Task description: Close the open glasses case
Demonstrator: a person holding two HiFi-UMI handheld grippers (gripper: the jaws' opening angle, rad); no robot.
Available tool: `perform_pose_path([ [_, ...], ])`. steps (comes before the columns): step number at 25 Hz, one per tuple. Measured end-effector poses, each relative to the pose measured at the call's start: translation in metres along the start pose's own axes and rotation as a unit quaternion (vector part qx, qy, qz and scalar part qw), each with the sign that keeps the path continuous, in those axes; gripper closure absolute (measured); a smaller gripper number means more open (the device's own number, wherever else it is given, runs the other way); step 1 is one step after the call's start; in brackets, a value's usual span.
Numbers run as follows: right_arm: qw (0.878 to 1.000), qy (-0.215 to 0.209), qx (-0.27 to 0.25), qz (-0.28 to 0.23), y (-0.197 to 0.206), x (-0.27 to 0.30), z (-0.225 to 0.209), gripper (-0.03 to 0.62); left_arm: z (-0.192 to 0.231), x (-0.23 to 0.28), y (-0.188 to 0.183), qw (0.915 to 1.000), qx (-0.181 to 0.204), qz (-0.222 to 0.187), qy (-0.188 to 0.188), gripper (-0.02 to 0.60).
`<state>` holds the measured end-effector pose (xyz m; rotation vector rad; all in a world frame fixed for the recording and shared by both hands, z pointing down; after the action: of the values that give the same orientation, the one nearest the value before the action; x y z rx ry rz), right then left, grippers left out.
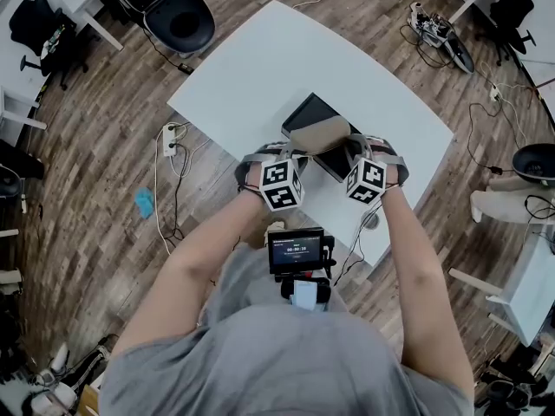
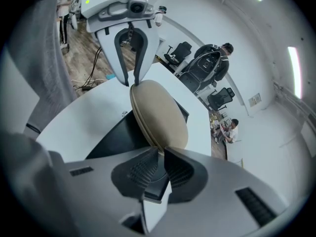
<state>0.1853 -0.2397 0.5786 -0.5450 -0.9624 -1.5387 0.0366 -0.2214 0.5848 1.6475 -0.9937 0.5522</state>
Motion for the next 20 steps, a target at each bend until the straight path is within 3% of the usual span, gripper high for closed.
perform_pose_path([
  [5, 0.995, 0.032, 0.090, -0.039, -0.001, -0.023, -0.009, 0.542, 0.000, 0.002, -0.001, 0.9999, 0.006, 0.009, 0.004, 0.525],
  [8, 0.977, 0.048, 0.188, -0.087, -0.004, -0.048, -0.014, 0.542, 0.001, 0.002, 0.000, 0.9999, 0.004, 0.011, 0.001, 0.525],
  [11, 0.946, 0.055, 0.287, -0.139, -0.002, -0.071, -0.006, 0.542, -0.001, 0.003, 0.001, 0.9998, -0.014, 0.010, 0.008, 0.525],
  [15, 0.888, 0.054, 0.411, -0.199, 0.004, -0.092, 0.013, 0.542, -0.004, 0.004, 0.001, 0.9995, -0.023, 0.014, 0.020, 0.525],
  [18, 0.845, 0.048, 0.476, -0.239, 0.007, -0.107, 0.027, 0.543, -0.006, 0.002, -0.002, 0.9997, -0.019, 0.009, 0.012, 0.525],
  [20, 0.825, 0.043, 0.500, -0.259, 0.008, -0.117, 0.039, 0.542, -0.008, -0.004, -0.007, 0.9999, -0.015, -0.001, 0.005, 0.525],
])
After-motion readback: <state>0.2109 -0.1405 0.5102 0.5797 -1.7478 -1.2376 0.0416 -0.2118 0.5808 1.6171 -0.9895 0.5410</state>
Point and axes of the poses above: the fingertips, and each gripper's own axes: x forward along the fingers, z to its left, y out of its underside, the point moved 8 cm from there along -x, backward along the fingers, and after that the axes turned 1 degree about -y, right-handed, at the moved point
